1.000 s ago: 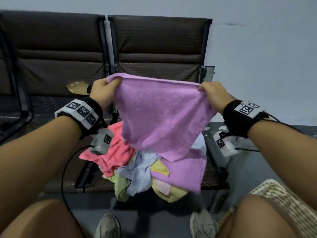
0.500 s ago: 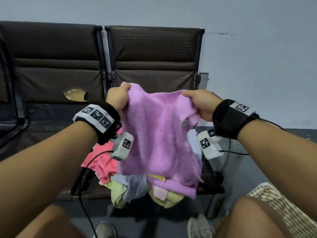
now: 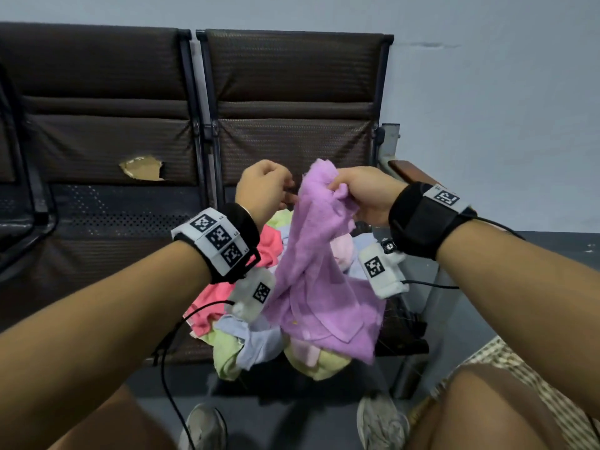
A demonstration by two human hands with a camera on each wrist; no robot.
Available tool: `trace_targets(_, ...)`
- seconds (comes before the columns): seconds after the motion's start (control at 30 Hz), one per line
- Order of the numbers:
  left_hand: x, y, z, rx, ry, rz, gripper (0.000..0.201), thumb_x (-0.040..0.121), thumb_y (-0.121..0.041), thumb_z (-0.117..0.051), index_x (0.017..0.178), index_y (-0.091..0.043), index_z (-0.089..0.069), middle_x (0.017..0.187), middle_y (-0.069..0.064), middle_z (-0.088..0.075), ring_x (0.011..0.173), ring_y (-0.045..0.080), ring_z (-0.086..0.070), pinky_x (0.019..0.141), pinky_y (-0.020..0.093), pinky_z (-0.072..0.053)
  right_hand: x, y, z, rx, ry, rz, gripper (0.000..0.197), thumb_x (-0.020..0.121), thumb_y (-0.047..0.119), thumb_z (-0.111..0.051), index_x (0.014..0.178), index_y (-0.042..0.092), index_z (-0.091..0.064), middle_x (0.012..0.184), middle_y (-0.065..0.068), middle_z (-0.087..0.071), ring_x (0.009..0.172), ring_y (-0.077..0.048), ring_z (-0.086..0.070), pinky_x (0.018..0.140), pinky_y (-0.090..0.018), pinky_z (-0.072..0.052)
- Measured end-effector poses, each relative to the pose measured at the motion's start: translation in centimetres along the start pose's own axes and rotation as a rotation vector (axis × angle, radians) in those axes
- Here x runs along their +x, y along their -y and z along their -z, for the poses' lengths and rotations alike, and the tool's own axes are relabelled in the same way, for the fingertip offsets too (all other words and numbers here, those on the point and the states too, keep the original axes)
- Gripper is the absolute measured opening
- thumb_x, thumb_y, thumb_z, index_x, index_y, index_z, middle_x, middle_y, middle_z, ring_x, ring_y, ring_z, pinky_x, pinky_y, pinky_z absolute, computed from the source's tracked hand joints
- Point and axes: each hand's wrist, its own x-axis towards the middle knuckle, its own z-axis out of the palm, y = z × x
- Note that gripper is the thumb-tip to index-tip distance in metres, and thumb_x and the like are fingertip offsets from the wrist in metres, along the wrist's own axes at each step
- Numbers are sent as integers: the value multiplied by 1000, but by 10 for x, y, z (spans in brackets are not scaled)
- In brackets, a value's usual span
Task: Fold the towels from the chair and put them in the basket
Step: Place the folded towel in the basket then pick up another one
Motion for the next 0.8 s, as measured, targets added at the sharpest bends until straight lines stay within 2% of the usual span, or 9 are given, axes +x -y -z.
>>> trace_targets(0.03,4,1,2,9,-4,22,19,81,-2,-53,99,-8,-58,81,10,-60,64,21,-57,60,30,-41,-2,2,1,-8,38,11,29,83,-8,-39,68,14,-49,65,-4,-39,54,-13,-42,51,-26,-34)
trace_targets(0.1,10,2,5,8,186,79,42,75,-1,-53,117,0,-55,89,12,-55,69,18,-48,65,32,-39,-5,9,2,16,127,27,27,83,-8,-39,82,9,-59,71,-6,-53,58,-12,-53,54,-25,-43)
trace_targets(0.2,18,-3,12,-32,422,151,34,78,-13,-59,107,3,-64,92,18,-62,77,23,-56,75,35,-43,-1,18,7,32,134,10,29,86,-1,-45,110,7,-60,99,-15,-56,87,-27,-54,72,-34,-46)
trace_targets(0.27,29,-5,12,-95,386,121,36,89,-12,-63,121,4,-64,117,21,-68,99,26,-65,90,40,-52,4,22,17,-82,102,-14,34,91,14,-58,119,-6,-62,109,-25,-60,95,-34,-57,84,-43,-51)
trace_targets(0.33,41,-5,8,-61,299,16,33,91,-10,-67,121,3,-65,118,20,-69,100,24,-67,91,38,-54,11,25,29,-402,35,8,42,85,26,-73,111,-8,-68,107,-24,-71,95,-37,-67,90,-46,-55)
trace_targets(0.47,70,-11,-3,181,111,-202,18,92,-5,-66,108,2,-70,94,11,-68,83,16,-59,74,29,-50,35,33,48,-935,-180,100,17,79,27,-75,76,10,-73,72,-6,-66,68,-21,-60,63,-28,-49)
trace_targets(0.6,92,-28,-10,192,-17,-285,19,94,-2,-58,107,4,-71,91,10,-66,82,15,-57,72,26,-48,54,39,58,-749,-455,332,11,87,17,-63,78,20,-69,63,2,-57,66,-18,-54,51,-24,-38)
trace_targets(0.73,100,-48,-9,43,35,-365,22,97,-3,-55,113,7,-67,95,12,-65,85,14,-58,71,22,-49,67,39,59,-646,-602,512,1,89,25,-62,90,24,-62,78,7,-60,77,-16,-56,63,-27,-40)
trace_targets(0.8,101,-47,-2,-3,105,-357,25,98,-7,-57,119,3,-66,101,11,-66,88,12,-61,73,22,-52,67,31,60,-651,-597,580,11,89,30,-65,92,23,-57,80,9,-58,73,-12,-52,59,-25,-39)
